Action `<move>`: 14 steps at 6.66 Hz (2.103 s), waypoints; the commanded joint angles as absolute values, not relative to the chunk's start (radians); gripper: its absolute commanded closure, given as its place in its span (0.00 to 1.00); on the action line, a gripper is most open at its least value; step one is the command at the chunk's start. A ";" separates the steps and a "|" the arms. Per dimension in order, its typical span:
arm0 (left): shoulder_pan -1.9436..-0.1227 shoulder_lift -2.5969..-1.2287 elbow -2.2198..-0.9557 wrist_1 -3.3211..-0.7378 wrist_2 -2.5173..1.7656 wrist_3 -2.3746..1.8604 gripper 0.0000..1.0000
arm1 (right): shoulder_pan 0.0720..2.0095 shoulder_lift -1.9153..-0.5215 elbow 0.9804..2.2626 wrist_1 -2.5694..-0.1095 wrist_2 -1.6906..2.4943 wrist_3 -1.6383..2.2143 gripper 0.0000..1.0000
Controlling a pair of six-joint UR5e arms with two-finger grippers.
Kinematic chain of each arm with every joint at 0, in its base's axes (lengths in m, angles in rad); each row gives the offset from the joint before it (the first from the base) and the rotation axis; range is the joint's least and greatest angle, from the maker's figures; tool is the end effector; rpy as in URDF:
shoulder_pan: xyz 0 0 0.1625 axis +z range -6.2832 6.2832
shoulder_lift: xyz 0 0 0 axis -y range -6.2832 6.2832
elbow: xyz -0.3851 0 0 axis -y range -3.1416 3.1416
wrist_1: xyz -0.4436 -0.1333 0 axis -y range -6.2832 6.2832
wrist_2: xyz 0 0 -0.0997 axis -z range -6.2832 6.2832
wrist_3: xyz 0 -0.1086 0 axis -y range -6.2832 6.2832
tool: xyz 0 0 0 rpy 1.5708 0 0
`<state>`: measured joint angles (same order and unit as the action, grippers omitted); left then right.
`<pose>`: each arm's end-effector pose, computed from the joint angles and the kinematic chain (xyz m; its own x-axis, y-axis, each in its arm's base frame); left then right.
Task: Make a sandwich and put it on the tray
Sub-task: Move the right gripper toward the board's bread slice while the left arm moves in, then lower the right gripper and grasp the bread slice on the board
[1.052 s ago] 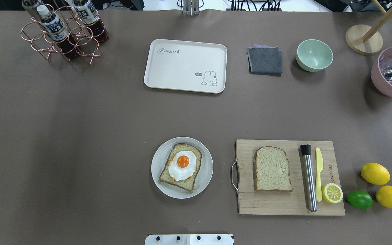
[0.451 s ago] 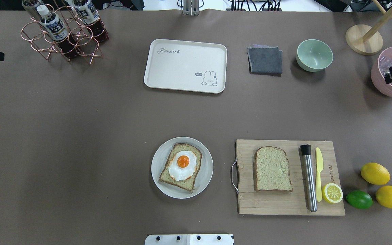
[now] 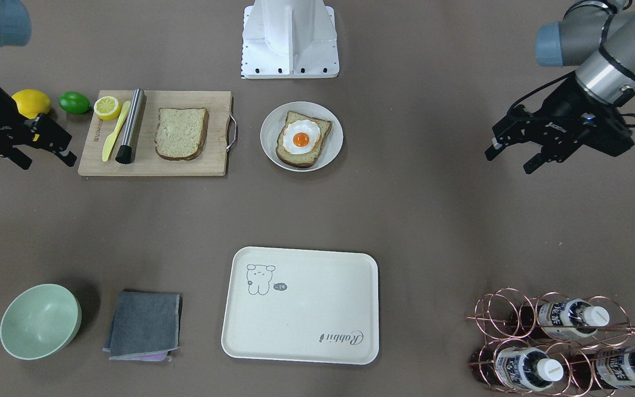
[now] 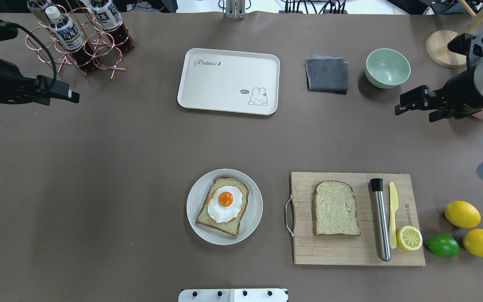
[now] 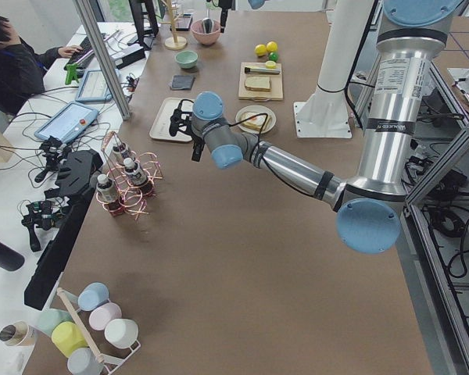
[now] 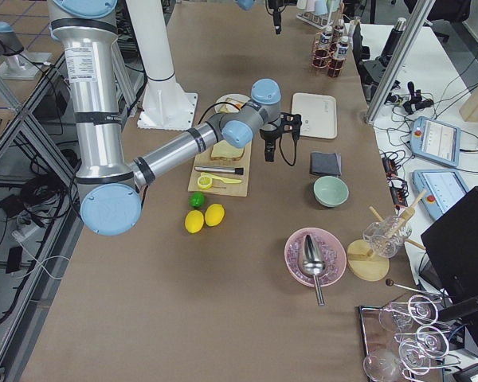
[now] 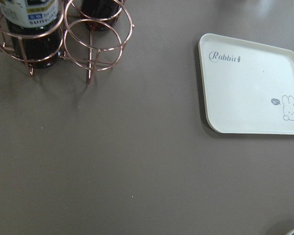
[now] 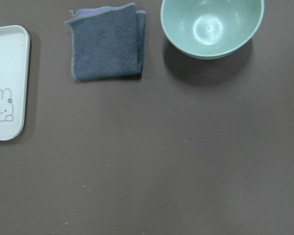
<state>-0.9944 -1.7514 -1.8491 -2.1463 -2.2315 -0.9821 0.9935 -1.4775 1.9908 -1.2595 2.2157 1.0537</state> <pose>0.2665 -0.5323 0.3030 0.4396 0.1282 -0.8890 0.1568 0.9636 0.2165 -0.2452 -0.5011 0.3138 0.5340 0.0960 0.8400 -0.1895 0.9818 0.0083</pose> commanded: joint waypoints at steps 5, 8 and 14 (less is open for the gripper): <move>-0.833 -1.907 -1.902 -1.905 -2.025 -0.989 0.03 | 0.636 -1.448 2.023 -1.224 1.922 1.426 0.03; -0.834 -1.916 -1.904 -1.905 -2.025 -0.988 0.03 | 0.559 -1.563 2.019 -1.045 1.840 1.450 0.04; -0.836 -1.916 -1.916 -1.905 -2.026 -0.988 0.03 | 0.488 -1.591 1.978 -1.014 1.783 1.450 0.32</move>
<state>-0.8355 -1.9160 -1.9151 -1.9052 -2.0264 -0.9879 0.4983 -1.5873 1.9940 -1.0291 1.7925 1.4496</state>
